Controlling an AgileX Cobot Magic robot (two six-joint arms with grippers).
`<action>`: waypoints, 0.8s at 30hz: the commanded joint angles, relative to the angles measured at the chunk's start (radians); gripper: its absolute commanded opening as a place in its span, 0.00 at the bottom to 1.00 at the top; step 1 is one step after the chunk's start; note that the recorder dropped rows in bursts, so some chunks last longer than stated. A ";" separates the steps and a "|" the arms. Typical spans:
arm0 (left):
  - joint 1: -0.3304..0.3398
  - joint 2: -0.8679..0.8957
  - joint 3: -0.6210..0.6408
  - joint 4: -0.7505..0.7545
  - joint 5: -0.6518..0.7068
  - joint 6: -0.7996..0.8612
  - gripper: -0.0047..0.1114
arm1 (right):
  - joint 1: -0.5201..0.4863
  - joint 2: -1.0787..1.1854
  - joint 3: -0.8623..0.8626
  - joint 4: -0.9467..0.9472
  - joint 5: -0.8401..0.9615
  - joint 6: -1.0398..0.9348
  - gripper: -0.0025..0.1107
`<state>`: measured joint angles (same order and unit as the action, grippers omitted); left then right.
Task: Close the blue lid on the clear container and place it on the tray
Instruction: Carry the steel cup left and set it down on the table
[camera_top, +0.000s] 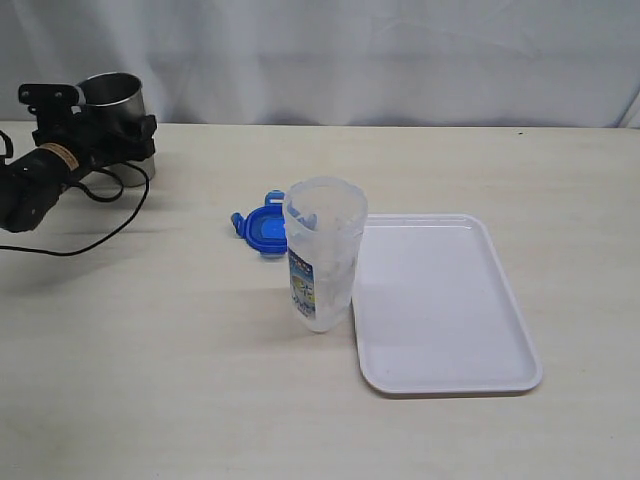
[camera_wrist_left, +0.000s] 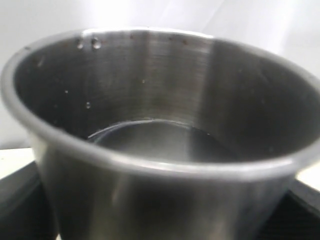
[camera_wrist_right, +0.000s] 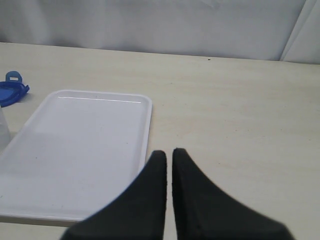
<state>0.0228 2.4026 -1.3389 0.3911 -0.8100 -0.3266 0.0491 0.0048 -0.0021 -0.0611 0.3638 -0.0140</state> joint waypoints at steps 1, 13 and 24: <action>0.001 -0.016 -0.007 -0.008 0.007 -0.008 0.62 | -0.004 -0.005 0.002 -0.001 -0.011 0.002 0.06; 0.001 -0.043 0.001 0.016 0.178 0.016 0.88 | -0.004 -0.005 0.002 -0.001 -0.011 0.002 0.06; 0.001 -0.050 0.115 0.013 0.078 0.018 0.88 | -0.004 -0.005 0.002 -0.001 -0.011 0.002 0.06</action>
<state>0.0228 2.3614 -1.2528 0.4048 -0.6671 -0.3128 0.0491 0.0048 -0.0021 -0.0611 0.3638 -0.0140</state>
